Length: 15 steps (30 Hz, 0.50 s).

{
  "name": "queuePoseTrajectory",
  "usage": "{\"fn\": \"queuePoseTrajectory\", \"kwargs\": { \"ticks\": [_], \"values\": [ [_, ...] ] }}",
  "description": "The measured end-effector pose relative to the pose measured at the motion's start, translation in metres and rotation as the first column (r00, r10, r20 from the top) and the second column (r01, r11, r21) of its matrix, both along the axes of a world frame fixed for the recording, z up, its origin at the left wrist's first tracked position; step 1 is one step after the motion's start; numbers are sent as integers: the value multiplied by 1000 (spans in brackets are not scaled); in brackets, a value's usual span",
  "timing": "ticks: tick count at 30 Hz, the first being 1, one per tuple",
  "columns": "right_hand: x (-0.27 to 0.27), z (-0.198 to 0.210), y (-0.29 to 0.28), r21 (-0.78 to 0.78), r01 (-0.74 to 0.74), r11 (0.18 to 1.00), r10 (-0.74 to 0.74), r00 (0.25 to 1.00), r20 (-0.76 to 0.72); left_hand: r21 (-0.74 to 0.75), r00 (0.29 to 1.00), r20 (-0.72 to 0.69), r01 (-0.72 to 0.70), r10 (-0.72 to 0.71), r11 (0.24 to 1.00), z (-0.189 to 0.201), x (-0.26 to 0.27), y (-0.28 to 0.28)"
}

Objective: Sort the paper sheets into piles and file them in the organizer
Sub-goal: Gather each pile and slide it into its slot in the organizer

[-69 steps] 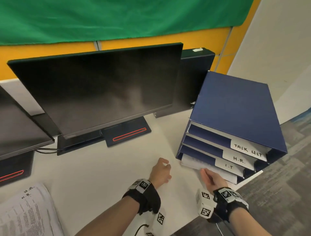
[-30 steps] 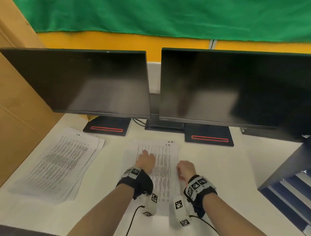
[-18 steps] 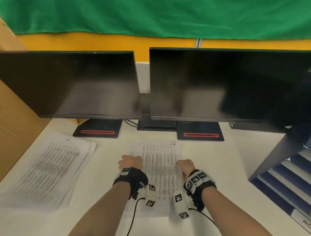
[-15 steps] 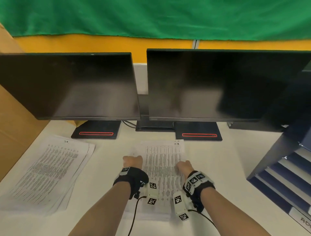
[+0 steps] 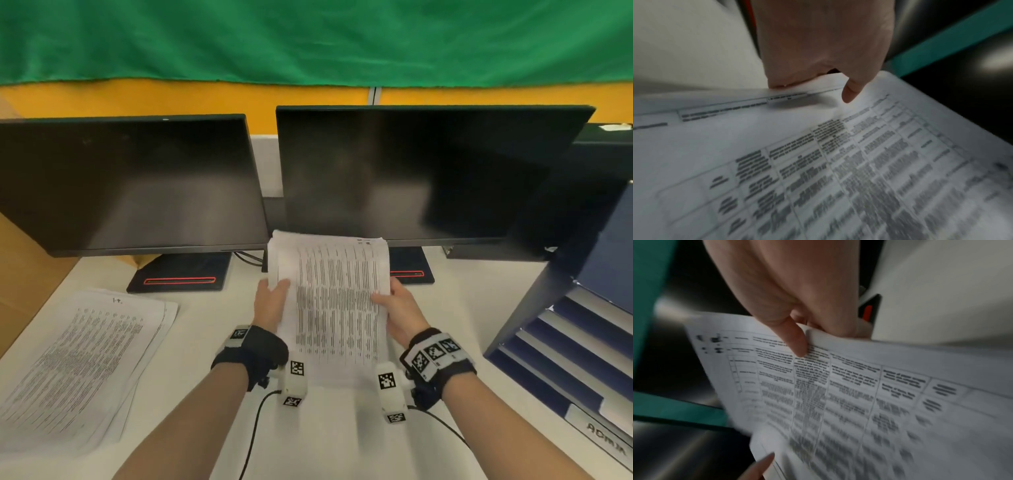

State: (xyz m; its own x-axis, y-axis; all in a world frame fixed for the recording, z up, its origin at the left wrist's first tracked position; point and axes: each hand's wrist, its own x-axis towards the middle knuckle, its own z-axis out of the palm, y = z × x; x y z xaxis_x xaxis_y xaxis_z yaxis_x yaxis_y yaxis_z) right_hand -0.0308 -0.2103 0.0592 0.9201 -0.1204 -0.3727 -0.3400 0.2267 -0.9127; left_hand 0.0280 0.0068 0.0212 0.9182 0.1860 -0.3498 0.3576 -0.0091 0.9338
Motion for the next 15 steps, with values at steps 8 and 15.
{"fn": "queuePoseTrajectory", "kwargs": {
  "ticks": [8, 15],
  "values": [
    [11, 36, 7, -76, 167, 983, -142, 955, 262, 66, 873, 483, 36, -63, 997, 37, -10, -37],
    [14, 45, 10, -101, 272, 957, -230, 924, 305, 42, 867, 495, 33, -49, 999, 36, -12, -40]
  ]
}}
